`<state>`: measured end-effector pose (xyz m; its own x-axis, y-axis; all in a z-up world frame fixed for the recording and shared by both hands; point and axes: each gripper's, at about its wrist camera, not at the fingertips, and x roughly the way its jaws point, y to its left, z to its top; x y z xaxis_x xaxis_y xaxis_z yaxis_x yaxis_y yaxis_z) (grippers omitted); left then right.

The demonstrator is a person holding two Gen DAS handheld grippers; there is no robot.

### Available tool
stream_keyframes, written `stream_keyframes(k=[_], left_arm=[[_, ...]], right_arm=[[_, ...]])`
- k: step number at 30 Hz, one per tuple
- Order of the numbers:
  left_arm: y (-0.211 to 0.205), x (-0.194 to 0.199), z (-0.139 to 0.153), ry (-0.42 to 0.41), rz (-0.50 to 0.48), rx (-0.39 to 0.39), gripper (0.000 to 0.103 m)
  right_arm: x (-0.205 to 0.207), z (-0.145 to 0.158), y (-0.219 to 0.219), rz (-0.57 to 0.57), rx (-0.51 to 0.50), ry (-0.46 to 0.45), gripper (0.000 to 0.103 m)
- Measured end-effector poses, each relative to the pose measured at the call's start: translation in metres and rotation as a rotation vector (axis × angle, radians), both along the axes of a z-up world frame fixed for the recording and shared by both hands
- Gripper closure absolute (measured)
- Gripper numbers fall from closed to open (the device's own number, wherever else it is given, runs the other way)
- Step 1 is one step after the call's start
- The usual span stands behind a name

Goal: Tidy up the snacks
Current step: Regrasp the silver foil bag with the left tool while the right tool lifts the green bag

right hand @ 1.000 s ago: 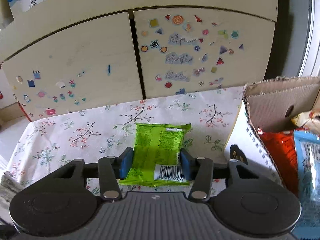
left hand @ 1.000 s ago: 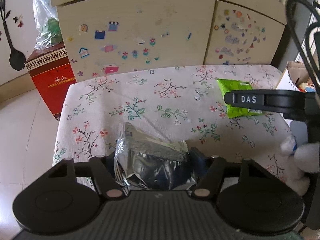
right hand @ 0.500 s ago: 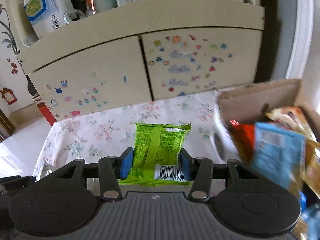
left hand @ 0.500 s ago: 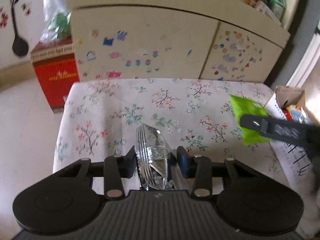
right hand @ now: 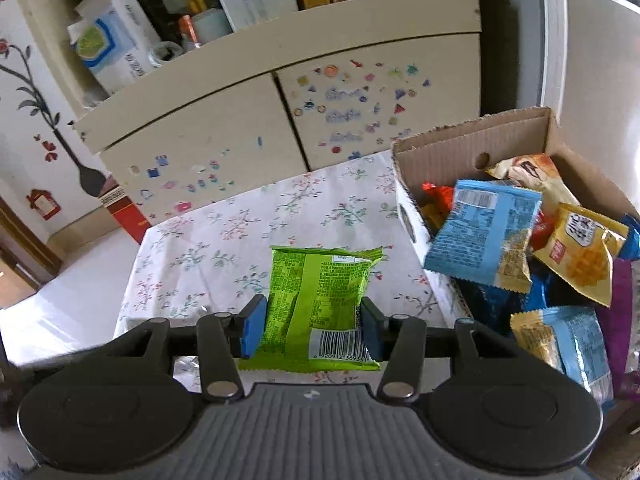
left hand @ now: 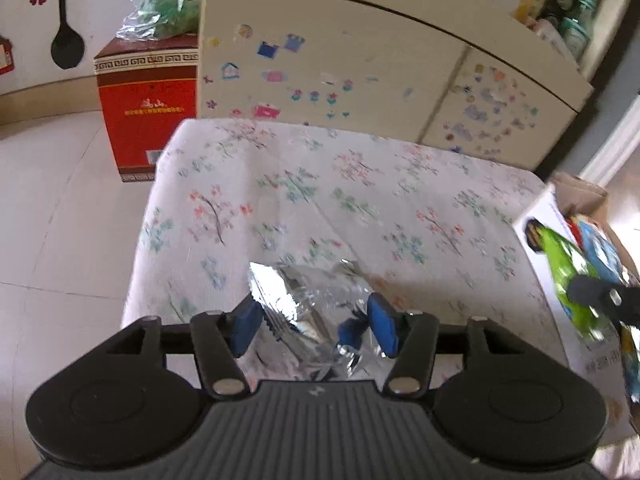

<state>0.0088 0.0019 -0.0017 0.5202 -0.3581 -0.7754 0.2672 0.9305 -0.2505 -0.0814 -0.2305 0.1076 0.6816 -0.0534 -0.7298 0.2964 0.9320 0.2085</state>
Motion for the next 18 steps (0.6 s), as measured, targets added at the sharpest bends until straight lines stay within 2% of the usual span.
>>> stream_keyframes(k=[6,9,10,12,16,18], left_arm=[[-0.009,-0.043,-0.003,0.038,-0.125,0.019,0.045],[-0.011,-0.059,-0.004,0.047,-0.173,0.064,0.044],[-0.011,-0.062,-0.003,0.034,-0.182,0.081,0.043],[-0.012,-0.065,0.002,-0.007,-0.198,0.111,0.034],[-0.018,-0.060,0.013,-0.111,-0.232,0.189,0.028],[-0.023,-0.053,0.015,-0.128,-0.265,0.210,0.025]], right_arm=[[0.000,0.006,-0.007,-0.009,0.015,-0.025,0.047],[-0.003,0.008,-0.009,-0.013,0.020,-0.032,0.047],[-0.004,0.008,-0.009,-0.015,0.025,-0.031,0.047],[-0.005,0.008,-0.012,-0.024,0.052,-0.029,0.047],[-0.009,0.009,-0.015,-0.038,0.098,-0.031,0.047],[-0.009,0.010,-0.014,-0.036,0.096,-0.034,0.047]])
